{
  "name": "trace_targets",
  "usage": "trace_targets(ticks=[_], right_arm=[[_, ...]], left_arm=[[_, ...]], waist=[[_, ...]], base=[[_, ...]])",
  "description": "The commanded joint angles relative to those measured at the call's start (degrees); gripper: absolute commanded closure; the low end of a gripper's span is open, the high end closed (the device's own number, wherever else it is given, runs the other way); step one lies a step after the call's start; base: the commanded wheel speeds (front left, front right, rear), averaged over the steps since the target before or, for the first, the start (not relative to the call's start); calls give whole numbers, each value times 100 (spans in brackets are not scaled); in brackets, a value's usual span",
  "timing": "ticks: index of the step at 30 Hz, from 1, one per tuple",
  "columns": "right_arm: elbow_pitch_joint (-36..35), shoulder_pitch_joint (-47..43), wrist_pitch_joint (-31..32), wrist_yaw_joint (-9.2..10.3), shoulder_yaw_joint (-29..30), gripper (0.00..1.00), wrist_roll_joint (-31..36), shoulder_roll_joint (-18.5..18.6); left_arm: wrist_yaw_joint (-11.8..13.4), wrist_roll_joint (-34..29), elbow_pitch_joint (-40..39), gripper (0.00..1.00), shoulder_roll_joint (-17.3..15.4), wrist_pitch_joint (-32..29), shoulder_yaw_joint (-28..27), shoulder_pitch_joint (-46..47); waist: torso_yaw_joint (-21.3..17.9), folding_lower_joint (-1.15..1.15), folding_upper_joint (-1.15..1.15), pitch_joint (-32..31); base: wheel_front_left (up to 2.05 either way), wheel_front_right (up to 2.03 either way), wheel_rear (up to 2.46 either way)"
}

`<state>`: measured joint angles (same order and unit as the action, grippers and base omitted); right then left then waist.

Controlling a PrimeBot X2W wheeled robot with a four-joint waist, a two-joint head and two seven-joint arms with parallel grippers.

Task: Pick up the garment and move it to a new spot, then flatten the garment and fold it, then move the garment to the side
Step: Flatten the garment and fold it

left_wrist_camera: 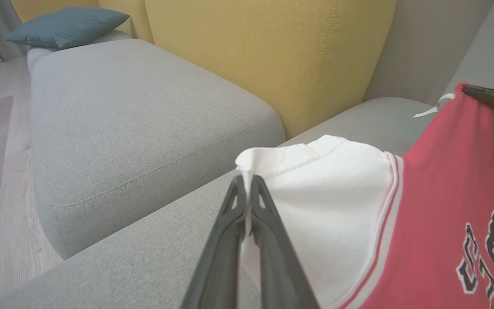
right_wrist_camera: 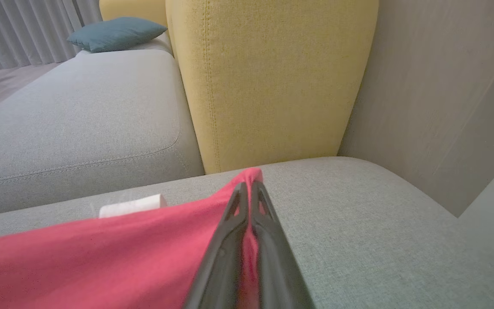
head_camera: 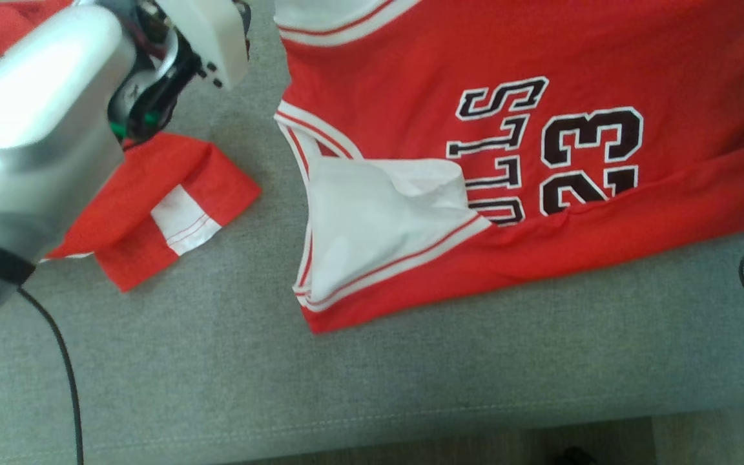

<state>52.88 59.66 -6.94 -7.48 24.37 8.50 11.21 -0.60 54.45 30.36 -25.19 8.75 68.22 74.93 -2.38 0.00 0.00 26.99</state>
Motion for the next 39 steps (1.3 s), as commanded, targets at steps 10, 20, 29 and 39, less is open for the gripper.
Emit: trace_targets(ticks=[10, 20, 29, 39], right_arm=[[375, 346, -342, -1, -70, 100, -118, 1], [730, -158, -299, -1, -258, 100, -507, 255], [867, -844, 420, -1, -653, 100, -906, 622], [581, -1480, 1288, -1, -1235, 100, -1359, 835]], left_arm=[[-154, -201, 552, 100, 97, 336, -182, 490], [-168, -249, -82, 100, -55, 364, 132, -296], [178, -272, -1507, 100, -370, -115, 381, -1279], [471, -432, -2457, 100, -605, -611, 472, -1987]], waist=[[-37, 0, 0, -31], [71, 0, 0, -578], [165, 0, 0, -1106], [102, 0, 0, -1374]], base=[[0, 0, 0], [0, 0, 0], [0, 0, 0], [0, 0, 0]])
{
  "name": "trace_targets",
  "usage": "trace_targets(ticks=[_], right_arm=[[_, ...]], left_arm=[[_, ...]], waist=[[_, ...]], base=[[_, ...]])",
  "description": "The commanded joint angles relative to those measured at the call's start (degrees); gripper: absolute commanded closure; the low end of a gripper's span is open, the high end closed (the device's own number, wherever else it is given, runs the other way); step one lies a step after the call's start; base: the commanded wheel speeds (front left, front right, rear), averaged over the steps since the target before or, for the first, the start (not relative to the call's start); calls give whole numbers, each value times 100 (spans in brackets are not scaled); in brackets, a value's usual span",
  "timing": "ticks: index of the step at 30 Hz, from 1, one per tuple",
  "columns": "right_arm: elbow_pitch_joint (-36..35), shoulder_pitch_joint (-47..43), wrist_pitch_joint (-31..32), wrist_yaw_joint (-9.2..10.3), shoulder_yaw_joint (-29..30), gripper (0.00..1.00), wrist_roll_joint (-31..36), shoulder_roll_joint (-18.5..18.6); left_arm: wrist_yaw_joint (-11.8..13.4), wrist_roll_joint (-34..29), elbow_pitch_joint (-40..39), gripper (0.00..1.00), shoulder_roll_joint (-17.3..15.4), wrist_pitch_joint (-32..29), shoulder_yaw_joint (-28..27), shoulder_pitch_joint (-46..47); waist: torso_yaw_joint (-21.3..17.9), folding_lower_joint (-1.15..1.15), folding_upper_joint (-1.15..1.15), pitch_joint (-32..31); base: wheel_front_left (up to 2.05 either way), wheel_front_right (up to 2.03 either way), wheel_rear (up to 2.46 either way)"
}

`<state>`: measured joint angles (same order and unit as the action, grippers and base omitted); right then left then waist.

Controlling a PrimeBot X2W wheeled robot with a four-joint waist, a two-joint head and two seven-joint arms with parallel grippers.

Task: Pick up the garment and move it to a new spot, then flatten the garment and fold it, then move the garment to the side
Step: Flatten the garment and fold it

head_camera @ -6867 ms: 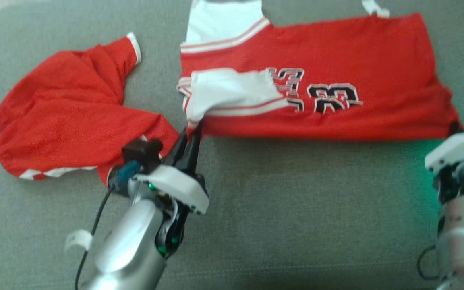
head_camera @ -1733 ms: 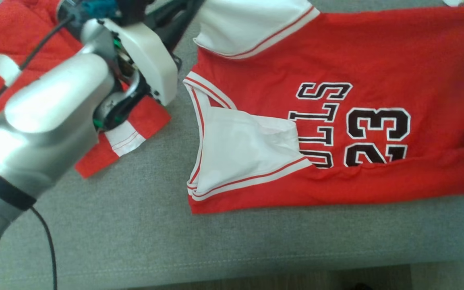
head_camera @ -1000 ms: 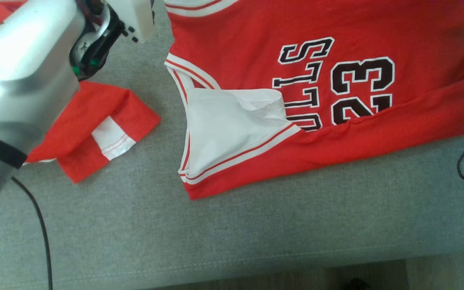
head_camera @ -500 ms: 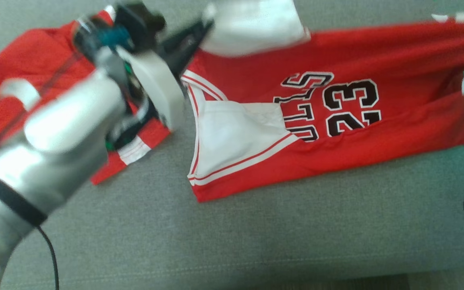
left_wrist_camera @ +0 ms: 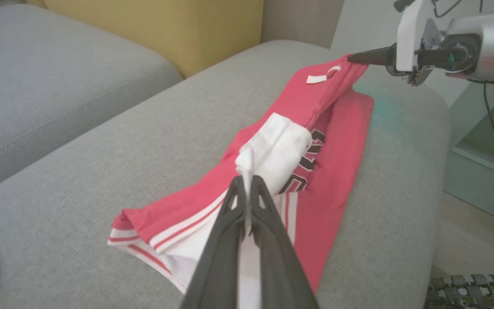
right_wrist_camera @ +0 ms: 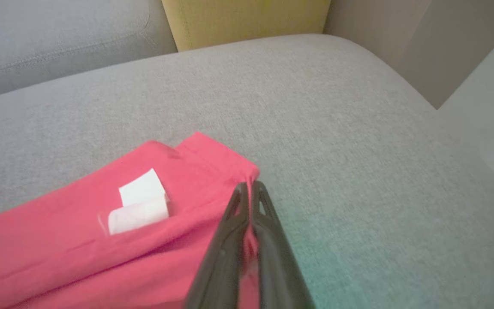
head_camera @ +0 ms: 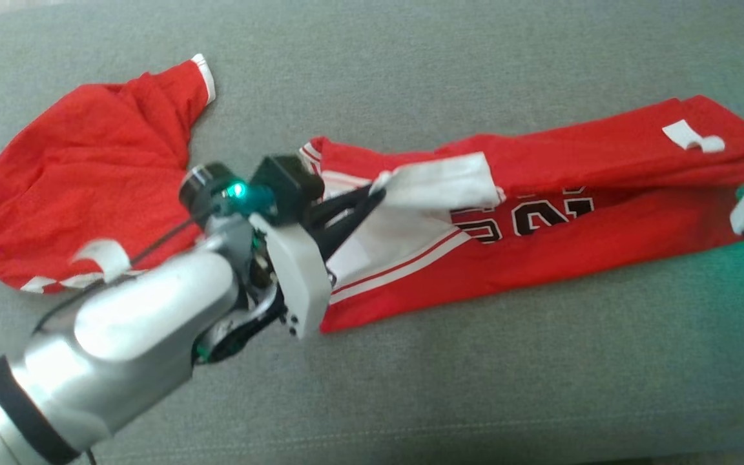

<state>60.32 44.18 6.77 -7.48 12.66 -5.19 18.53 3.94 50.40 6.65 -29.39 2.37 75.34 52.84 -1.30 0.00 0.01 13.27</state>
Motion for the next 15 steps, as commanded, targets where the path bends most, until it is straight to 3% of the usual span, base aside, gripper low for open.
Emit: trace_targets(ticks=[1, 15], right_arm=[[-212, -3, 20, -1, -120, 100, -45, 119], [-1257, -964, 1255, -1, -578, 100, -586, 324]], left_arm=[[33, -49, -130, 100, -192, -12, -234, 151], [18, -223, -256, 100, -71, -390, -207, -449]], waist=[[-16, 0, -1, -20], [-119, 0, -1, -91]], base=[[0, 0, 0], [0, 0, 0]])
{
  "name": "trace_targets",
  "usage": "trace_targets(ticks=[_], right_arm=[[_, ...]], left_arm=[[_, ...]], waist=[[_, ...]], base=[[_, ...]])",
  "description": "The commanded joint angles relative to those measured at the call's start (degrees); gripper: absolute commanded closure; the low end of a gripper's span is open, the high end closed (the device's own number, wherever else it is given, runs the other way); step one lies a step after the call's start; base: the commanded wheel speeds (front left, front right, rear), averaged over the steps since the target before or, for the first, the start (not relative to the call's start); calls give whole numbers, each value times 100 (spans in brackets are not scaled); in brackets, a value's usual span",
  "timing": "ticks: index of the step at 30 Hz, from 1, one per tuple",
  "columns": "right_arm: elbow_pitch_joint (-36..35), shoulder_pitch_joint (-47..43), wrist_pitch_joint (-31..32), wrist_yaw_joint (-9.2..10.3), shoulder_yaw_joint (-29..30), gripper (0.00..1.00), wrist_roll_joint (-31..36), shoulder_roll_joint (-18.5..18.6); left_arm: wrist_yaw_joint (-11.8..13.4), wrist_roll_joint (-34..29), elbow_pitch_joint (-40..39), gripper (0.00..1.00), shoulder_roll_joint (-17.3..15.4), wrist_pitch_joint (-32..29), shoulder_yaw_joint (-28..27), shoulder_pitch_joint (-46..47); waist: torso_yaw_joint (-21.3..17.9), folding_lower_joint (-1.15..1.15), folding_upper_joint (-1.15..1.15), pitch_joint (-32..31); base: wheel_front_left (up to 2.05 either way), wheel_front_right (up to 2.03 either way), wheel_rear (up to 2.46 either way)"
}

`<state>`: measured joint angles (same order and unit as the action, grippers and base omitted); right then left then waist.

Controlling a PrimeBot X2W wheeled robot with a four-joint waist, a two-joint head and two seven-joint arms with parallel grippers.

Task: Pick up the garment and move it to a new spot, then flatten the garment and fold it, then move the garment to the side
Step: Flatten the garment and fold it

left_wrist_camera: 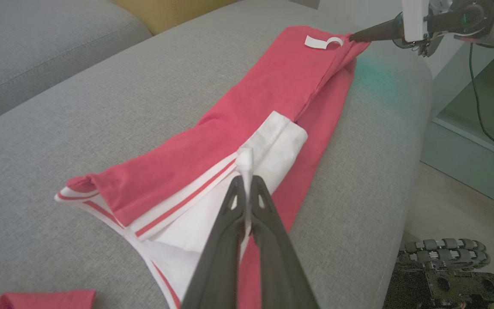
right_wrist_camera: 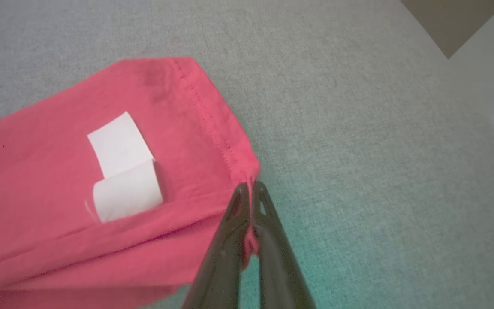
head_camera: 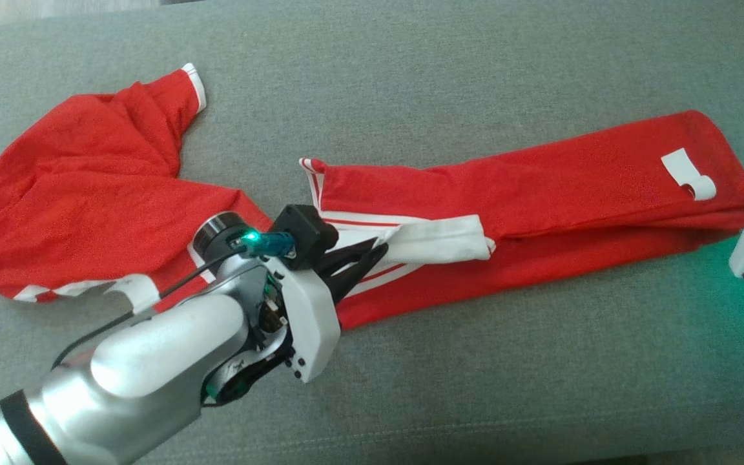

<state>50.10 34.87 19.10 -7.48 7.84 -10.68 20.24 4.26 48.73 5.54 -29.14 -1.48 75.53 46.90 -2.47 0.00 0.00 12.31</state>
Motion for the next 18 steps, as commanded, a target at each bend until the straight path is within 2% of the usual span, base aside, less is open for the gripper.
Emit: trace_targets(ticks=[1, 9, 10, 11, 12, 13, 18], right_arm=[[-323, -96, 73, -1, -110, 100, -45, 161], [-950, -489, 399, -1, -19, 100, -134, 144], [-1021, -529, 433, -1, 5, 67, -152, 120], [-1086, -567, 467, -1, 45, 0, -189, 93], [-1152, -597, 494, -1, 94, 0, -218, 70], [-1324, -657, 522, -1, 154, 0, -232, 19], [-1883, -790, 562, -1, 227, 0, -279, -182]], left_arm=[[-26, -65, -147, 100, -89, -33, -225, 130], [-135, -154, -126, 100, -52, -319, -221, -17], [-144, -178, -115, 77, -52, -353, -221, -42], [-148, -204, -104, 57, -51, -381, -221, -65], [-146, -230, -93, 18, -50, -396, -220, -88], [-112, -294, -52, 0, -52, -397, -220, -118], [83, -416, 126, 0, -77, -223, -298, -178]], waist=[[-4, 0, 0, 8], [-13, 0, 0, 20], [-14, 0, 0, 15], [-16, 0, 0, 9], [-16, 0, 0, 1], [-16, 0, 0, -20], [-37, 0, 0, -143]], base=[[0, 0, 0], [0, 0, 0], [0, 0, 0], [0, 0, 0], [0, 0, 0], [0, 0, 0], [0, 0, 0]])
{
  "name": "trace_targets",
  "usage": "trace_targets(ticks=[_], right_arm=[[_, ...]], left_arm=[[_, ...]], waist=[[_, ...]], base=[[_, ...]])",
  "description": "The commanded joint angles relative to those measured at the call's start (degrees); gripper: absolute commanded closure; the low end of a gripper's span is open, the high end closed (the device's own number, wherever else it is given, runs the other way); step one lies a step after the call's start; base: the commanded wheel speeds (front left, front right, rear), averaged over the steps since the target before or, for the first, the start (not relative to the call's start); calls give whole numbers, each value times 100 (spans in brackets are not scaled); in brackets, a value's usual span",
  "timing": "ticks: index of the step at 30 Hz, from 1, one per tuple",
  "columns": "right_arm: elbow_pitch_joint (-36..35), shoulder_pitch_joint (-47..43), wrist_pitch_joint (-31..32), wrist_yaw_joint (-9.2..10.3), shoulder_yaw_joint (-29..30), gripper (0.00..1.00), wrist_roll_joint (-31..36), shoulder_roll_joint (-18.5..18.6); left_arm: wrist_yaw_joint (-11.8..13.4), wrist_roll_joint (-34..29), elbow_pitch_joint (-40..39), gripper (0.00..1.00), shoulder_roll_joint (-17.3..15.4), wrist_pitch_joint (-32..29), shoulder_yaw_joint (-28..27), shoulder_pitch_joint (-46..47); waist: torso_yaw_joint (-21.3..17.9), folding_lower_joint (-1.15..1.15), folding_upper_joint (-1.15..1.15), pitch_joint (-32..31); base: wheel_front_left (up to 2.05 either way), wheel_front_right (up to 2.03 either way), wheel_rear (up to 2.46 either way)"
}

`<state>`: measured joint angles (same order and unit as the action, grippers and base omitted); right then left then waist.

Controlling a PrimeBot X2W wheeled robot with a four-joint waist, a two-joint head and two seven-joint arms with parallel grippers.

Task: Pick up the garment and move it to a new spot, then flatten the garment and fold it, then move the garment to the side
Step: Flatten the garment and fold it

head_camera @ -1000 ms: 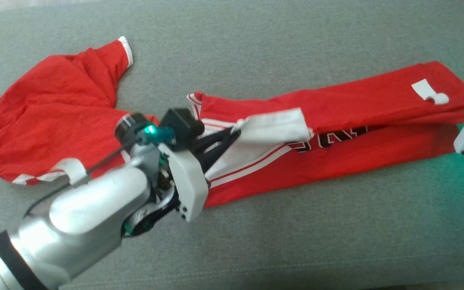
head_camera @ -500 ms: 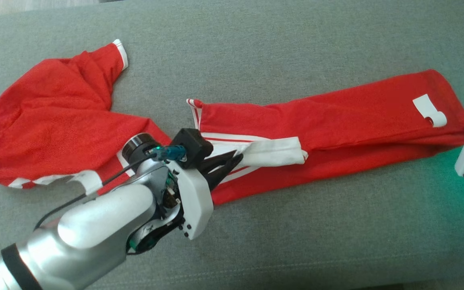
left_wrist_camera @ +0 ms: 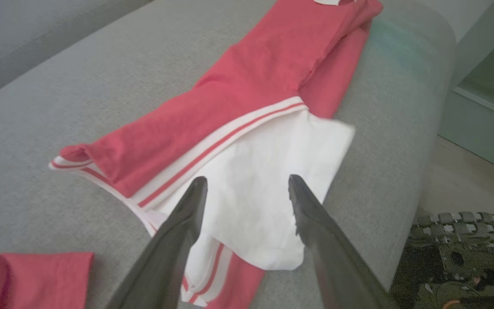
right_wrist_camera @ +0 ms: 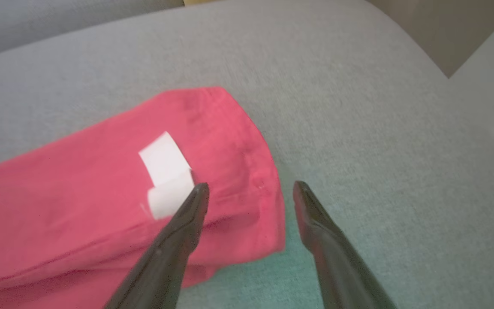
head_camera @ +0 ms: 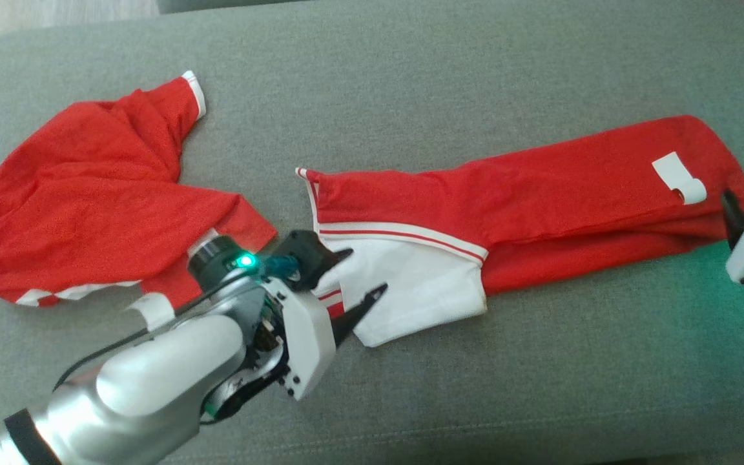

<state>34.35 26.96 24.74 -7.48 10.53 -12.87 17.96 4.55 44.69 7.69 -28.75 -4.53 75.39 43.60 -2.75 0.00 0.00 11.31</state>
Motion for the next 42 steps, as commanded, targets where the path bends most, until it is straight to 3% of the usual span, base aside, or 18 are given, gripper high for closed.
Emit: trace_targets(ticks=[1, 8, 12, 15, 21, 23, 27, 34, 42], right_arm=[[-444, -20, -7, -1, -31, 0, -77, -3], [-1462, -167, -577, -1, -335, 0, -188, -275], [-2017, -335, -1294, -1, -708, 0, -315, -335], [-2231, -492, -1890, -1, -874, 0, -288, -372], [-2269, -933, -2871, -1, -1036, 0, -53, -603], [-2189, -1071, -3116, -1, -1033, 0, 83, -679], [-1982, -1255, -3358, -1, -1008, 0, 251, -837], [-1753, -1180, -3433, -1, -940, 0, 446, -842], [-928, -558, -2688, -1, 303, 0, 608, -934]], left_arm=[[108, 33, -57, 0, -112, 149, -349, 122], [573, 295, 138, 0, -68, 882, -967, -52], [933, 602, 251, 0, 79, 1680, -1657, -276], [1145, 572, 234, 0, 195, 1921, -2195, -503], [1477, -284, -367, 0, 911, 1950, -4171, -1807], [1413, -741, -498, 0, 1187, 1951, -4679, -2350], [995, -1494, -438, 0, 1578, 1952, -5172, -3049], [340, -2087, -176, 0, 2070, 1952, -5797, -3322], [-165, -2485, 97, 0, 2348, 1953, -6100, -3176]], waist=[[-17, 0, 0, -77], [-56, 0, 0, -261], [-59, 0, 0, -358], [-36, 0, 0, -428], [19, 0, 0, -521], [35, 0, 0, -543], [88, 0, 0, -556], [194, 0, 0, -458], [347, 0, 0, -13]], base=[[0, 0, 0], [0, 0, 0], [0, 0, 0], [0, 0, 0], [0, 0, 0], [0, 0, 0], [0, 0, 0], [0, 0, 0], [0, 0, 0]])
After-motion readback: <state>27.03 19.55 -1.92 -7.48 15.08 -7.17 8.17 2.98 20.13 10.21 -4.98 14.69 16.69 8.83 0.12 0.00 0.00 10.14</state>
